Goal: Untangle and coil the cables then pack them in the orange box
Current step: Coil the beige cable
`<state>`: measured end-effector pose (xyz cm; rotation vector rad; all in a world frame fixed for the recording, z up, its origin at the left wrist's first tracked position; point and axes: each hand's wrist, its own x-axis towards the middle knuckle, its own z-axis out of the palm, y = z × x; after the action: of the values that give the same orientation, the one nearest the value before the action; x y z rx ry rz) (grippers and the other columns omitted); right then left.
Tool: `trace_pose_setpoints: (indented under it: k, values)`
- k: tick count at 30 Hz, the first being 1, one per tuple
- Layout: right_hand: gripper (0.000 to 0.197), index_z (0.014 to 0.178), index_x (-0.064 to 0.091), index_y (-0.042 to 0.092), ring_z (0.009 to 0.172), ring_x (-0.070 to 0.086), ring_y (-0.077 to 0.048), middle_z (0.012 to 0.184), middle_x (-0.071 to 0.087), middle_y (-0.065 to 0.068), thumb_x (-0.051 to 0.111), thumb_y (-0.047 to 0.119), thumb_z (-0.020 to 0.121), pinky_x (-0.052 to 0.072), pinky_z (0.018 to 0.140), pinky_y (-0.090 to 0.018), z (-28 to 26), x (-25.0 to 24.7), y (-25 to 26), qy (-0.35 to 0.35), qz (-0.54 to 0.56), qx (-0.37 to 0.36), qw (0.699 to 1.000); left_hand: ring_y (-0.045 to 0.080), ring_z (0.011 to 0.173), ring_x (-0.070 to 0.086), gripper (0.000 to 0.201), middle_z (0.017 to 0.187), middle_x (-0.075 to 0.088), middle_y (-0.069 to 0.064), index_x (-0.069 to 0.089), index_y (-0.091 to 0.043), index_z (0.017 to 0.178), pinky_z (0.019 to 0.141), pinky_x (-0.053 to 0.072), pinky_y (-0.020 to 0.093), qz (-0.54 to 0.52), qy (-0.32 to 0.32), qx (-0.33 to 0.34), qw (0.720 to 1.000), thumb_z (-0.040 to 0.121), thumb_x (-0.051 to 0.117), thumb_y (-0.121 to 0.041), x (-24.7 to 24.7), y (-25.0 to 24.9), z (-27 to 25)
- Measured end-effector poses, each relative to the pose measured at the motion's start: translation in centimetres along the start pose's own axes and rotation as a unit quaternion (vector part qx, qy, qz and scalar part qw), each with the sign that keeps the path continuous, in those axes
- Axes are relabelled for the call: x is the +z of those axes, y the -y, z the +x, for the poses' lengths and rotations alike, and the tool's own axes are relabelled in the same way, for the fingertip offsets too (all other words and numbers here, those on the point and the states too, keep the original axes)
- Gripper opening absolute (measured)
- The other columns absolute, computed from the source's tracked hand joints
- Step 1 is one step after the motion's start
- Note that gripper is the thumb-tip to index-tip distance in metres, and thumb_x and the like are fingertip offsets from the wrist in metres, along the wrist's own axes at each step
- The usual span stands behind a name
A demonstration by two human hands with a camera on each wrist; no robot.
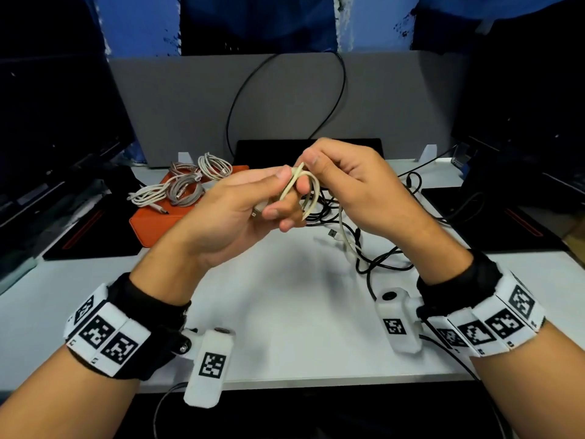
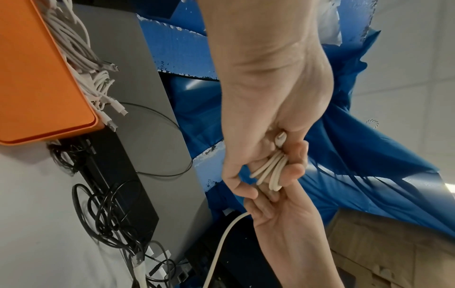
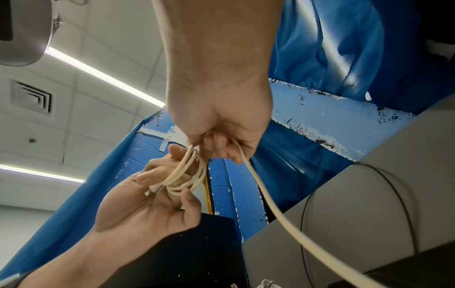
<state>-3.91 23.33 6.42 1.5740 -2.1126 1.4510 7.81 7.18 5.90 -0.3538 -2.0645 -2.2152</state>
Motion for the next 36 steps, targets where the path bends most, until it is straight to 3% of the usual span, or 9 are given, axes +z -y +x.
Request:
trace_pose_setpoints:
  k: [6,9,12,15,21,25,27,31,36]
  values:
    - [0.026,0.122,0.066,0.022,0.050,0.041,-0.006,0.062,0.044,0.012,0.045,0.030,0.110,0.038,0.049,-0.030,0.0,0.2,-1.2,0.013,0.067,0.037,0.997,0.012,0.076,0.060,0.025,0.064,0.054,-0.009,0.053,-0.013,0.099,0.096,0.047,0.042,-0.127,-0.045,0.095,0.986,0.108,0.032,-0.022,0.3,-1.0,0.3]
    - [0.031,0.137,0.060,0.026,0.053,0.045,-0.004,0.062,0.046,0.012,0.044,0.032,0.110,0.041,0.052,-0.024,-0.2,1.1,-1.9,0.083,0.022,0.073,0.994,0.008,0.089,0.065,0.029,0.074,0.059,-0.011,0.056,-0.019,0.100,0.105,0.041,0.042,-0.177,-0.117,0.142,0.967,0.112,0.030,-0.025,-1.1,-1.4,0.5]
    - [0.024,0.123,0.064,0.029,0.071,0.058,-0.014,0.071,0.056,0.007,0.043,0.032,0.111,0.053,0.074,-0.036,-0.8,2.6,-0.8,0.186,-0.075,0.059,0.978,0.012,0.106,0.069,0.034,0.082,0.069,-0.013,0.063,-0.020,0.096,0.111,0.039,0.040,-0.167,-0.171,0.153,0.959,0.112,0.033,-0.025,-1.6,-0.9,0.7]
    - [0.031,0.126,0.065,0.015,0.070,0.052,-0.010,0.067,0.053,0.006,0.045,0.033,0.110,0.044,0.073,-0.028,-1.3,3.1,0.5,0.228,-0.107,0.039,0.967,0.023,0.113,0.069,0.035,0.084,0.075,-0.008,0.066,-0.020,0.095,0.093,0.051,0.035,0.053,-0.241,0.153,0.957,0.111,0.035,-0.021,-1.3,0.2,1.2]
    - [0.016,0.104,0.072,0.019,0.059,0.047,-0.008,0.065,0.056,0.008,0.058,0.028,0.105,0.042,0.061,-0.031,-0.9,0.5,1.2,0.172,-0.083,0.013,0.982,0.009,0.073,0.058,0.022,0.079,0.062,-0.004,0.052,-0.007,0.101,0.070,0.047,0.032,0.493,-0.162,0.150,0.841,0.109,0.044,-0.026,-1.9,1.4,1.0]
    - [0.014,0.090,0.063,0.020,0.060,0.043,-0.009,0.063,0.051,0.009,0.071,0.029,0.097,0.039,0.059,-0.034,-0.4,-0.7,1.0,0.046,-0.015,0.022,0.999,0.023,0.065,0.042,0.029,0.072,0.049,-0.009,0.053,-0.003,0.102,0.061,0.038,0.048,0.369,-0.071,0.107,0.921,0.109,0.039,-0.027,-1.9,0.9,0.8]
    - [0.014,0.091,0.063,0.020,0.063,0.045,-0.009,0.066,0.053,0.006,0.072,0.029,0.096,0.041,0.062,-0.036,-0.2,-0.8,0.6,0.005,-0.001,0.016,1.000,0.020,0.065,0.038,0.037,0.071,0.042,-0.005,0.053,0.006,0.107,0.063,0.038,0.041,0.298,-0.045,0.095,0.949,0.110,0.033,-0.026,-1.6,0.6,0.6]
    - [0.012,0.109,0.071,0.023,0.073,0.058,-0.010,0.076,0.062,0.005,0.062,0.027,0.103,0.049,0.073,-0.031,0.1,-0.8,0.0,0.010,0.022,0.010,1.000,0.019,0.068,0.038,0.031,0.069,0.036,0.001,0.058,-0.005,0.108,0.067,0.032,0.054,0.197,-0.009,0.086,0.976,0.110,0.034,-0.025,-1.1,0.7,0.4]
    - [0.023,0.104,0.072,0.020,0.092,0.069,-0.008,0.093,0.073,0.010,0.049,0.022,0.110,0.054,0.085,-0.029,0.2,-0.4,-0.7,0.032,0.040,-0.010,0.999,0.019,0.073,0.054,0.028,0.067,0.050,-0.001,0.055,-0.006,0.104,0.087,0.042,0.040,0.074,0.032,0.061,0.995,0.108,0.030,-0.015,-0.9,0.8,0.3]
